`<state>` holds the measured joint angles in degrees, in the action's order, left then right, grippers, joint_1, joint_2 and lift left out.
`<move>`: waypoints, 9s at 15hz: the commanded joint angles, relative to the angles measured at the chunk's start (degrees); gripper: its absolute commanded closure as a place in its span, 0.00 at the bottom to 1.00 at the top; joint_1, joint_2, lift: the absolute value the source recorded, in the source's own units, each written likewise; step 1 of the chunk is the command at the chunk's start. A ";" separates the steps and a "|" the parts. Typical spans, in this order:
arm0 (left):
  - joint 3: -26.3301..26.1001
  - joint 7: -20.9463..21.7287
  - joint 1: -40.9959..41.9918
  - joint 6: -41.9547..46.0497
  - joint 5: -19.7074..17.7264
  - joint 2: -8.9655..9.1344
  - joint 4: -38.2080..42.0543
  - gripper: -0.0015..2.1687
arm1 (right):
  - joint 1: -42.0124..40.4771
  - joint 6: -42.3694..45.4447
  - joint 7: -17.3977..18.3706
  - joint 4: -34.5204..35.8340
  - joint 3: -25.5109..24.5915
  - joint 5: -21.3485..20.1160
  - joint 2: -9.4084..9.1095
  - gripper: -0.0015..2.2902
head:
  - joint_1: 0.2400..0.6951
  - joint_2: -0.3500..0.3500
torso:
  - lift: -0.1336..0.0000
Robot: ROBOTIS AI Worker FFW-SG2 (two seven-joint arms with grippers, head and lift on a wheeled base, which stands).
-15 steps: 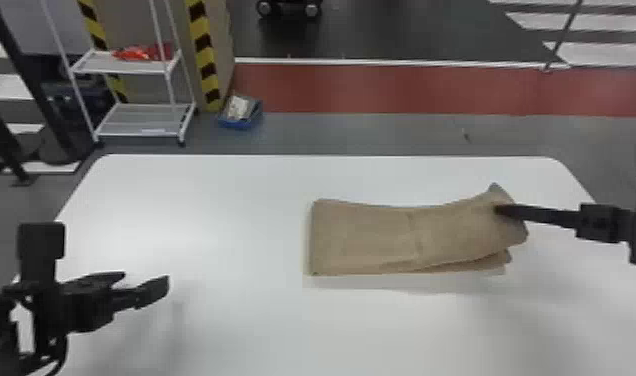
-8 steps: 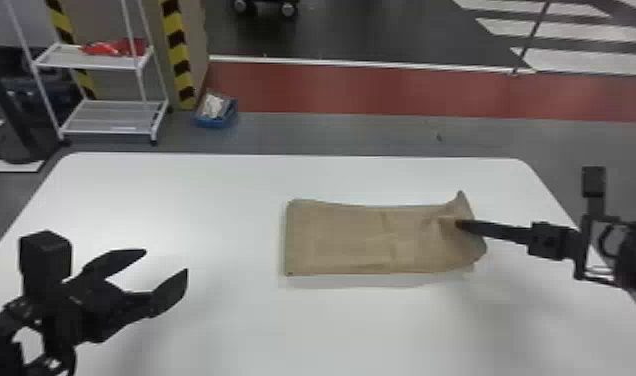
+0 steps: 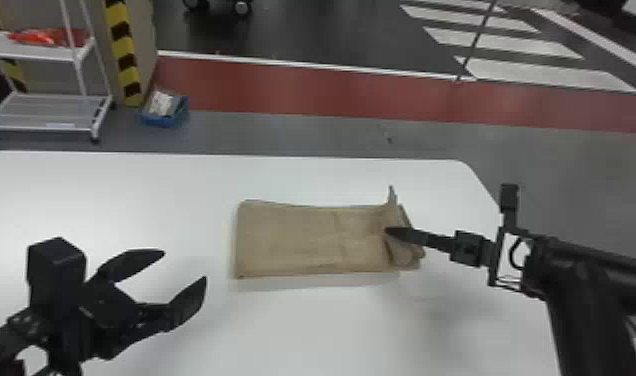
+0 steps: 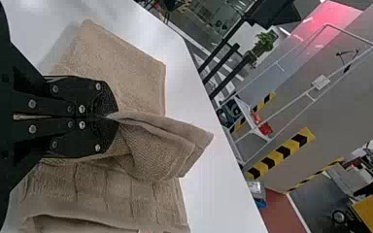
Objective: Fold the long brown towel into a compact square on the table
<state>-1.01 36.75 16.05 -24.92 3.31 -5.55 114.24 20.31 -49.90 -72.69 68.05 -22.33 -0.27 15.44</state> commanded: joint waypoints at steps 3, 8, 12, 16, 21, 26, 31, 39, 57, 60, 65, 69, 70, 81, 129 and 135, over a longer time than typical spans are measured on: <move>-0.39 -0.10 0.47 0.70 -0.06 0.01 0.80 0.09 | 0.52 1.77 1.41 -1.25 1.77 -0.96 -1.29 0.72 | 1.00 0.21 | 0.08; -5.40 -1.07 -0.67 1.76 0.56 0.19 1.16 0.09 | 0.26 2.30 3.17 -1.78 0.71 -2.36 -1.29 0.72 | 1.00 0.19 | 0.08; -11.12 -4.14 -3.93 4.57 3.46 1.51 -2.18 0.09 | -0.10 2.12 3.17 -1.78 -0.52 -2.36 -1.29 0.72 | 1.00 0.10 | 0.08; -14.10 -8.71 -10.25 2.11 3.46 5.20 -9.13 0.09 | -1.68 1.95 3.17 -1.08 -0.52 -2.36 -1.29 0.72 | 1.00 0.05 | 0.08; -14.46 -8.45 -17.02 -9.14 2.49 5.37 -17.74 0.09 | -3.00 1.95 3.08 -0.73 -1.14 -2.19 -1.29 0.72 | 1.00 0.03 | 0.08; -14.54 -9.33 -19.48 -9.49 3.02 5.70 -21.43 0.09 | -3.61 2.30 2.99 -0.64 -1.22 -2.01 -1.29 0.72 | 1.00 0.04 | 0.08; -14.98 -8.54 -19.48 -10.37 4.95 5.70 -21.43 0.26 | -3.61 2.83 2.99 -0.64 -2.01 -1.75 -1.21 0.72 | 1.00 0.04 | 0.08; -6.72 -2.30 -12.63 -17.75 4.16 5.29 -6.93 0.49 | -4.14 3.53 2.73 -0.64 -2.80 -1.40 -0.94 0.72 | 1.00 0.04 | 0.08; 1.28 5.88 -5.86 -23.20 4.25 4.58 -1.83 0.34 | -4.31 1.60 2.81 3.14 -1.57 -0.60 -2.52 0.72 | 1.00 0.19 | 0.08; 0.31 7.20 -4.45 -21.45 4.51 4.49 -0.95 0.03 | -3.44 1.60 2.99 3.14 -1.22 -1.57 -2.88 0.72 | 1.00 0.18 | 0.08; 2.07 8.08 -3.66 -20.04 3.64 4.49 1.77 0.01 | -2.29 1.60 3.17 3.14 -1.40 -1.75 -3.23 0.72 | 1.00 0.18 | 0.08; 4.00 9.31 -2.96 -20.04 1.61 4.49 3.70 0.01 | -2.29 0.54 5.19 3.14 -2.28 -3.42 -3.14 0.10 | 1.00 0.20 | 0.08; 4.00 9.31 -2.87 -20.04 1.61 4.49 3.79 0.01 | -2.29 0.02 5.71 3.14 -2.98 -3.24 -3.14 0.03 | 1.00 0.20 | 0.08; 3.83 9.31 -2.87 -20.21 2.32 4.49 3.79 0.02 | 2.19 -5.96 10.11 1.73 1.85 -6.76 -2.79 0.03 | 1.00 0.17 | 0.08; 3.83 10.45 -3.40 -21.80 4.69 3.26 2.39 0.02 | 12.30 -30.75 6.86 3.58 11.35 -21.08 -2.26 0.66 | 1.00 0.23 | 0.08; 4.00 11.24 -3.84 -22.32 4.87 3.26 2.83 0.02 | 7.81 -40.18 2.55 17.29 3.70 -13.00 4.33 0.66 | 1.00 0.20 | 0.08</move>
<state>2.98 47.92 12.30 -47.23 8.14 -2.28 117.07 28.39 -89.34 -70.12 83.77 -16.80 -15.29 18.04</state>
